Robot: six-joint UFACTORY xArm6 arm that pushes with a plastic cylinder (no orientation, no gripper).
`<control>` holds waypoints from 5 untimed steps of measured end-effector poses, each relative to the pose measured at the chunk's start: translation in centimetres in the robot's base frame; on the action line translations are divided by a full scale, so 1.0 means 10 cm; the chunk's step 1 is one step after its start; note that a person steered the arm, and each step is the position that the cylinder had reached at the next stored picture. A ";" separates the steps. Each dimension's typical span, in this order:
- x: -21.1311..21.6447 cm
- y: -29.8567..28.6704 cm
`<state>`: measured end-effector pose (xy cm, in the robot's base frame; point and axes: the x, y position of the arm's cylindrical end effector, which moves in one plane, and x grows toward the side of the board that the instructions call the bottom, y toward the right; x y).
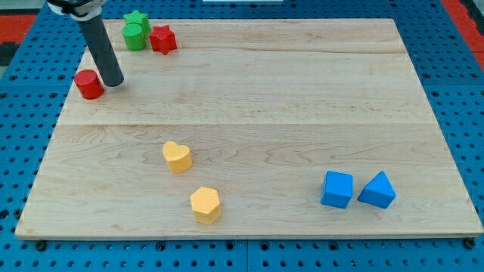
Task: Slide the red circle to red star
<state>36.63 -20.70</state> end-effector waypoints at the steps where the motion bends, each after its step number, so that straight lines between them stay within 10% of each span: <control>1: 0.77 -0.05; 5: 0.25 -0.81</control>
<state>39.09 -28.80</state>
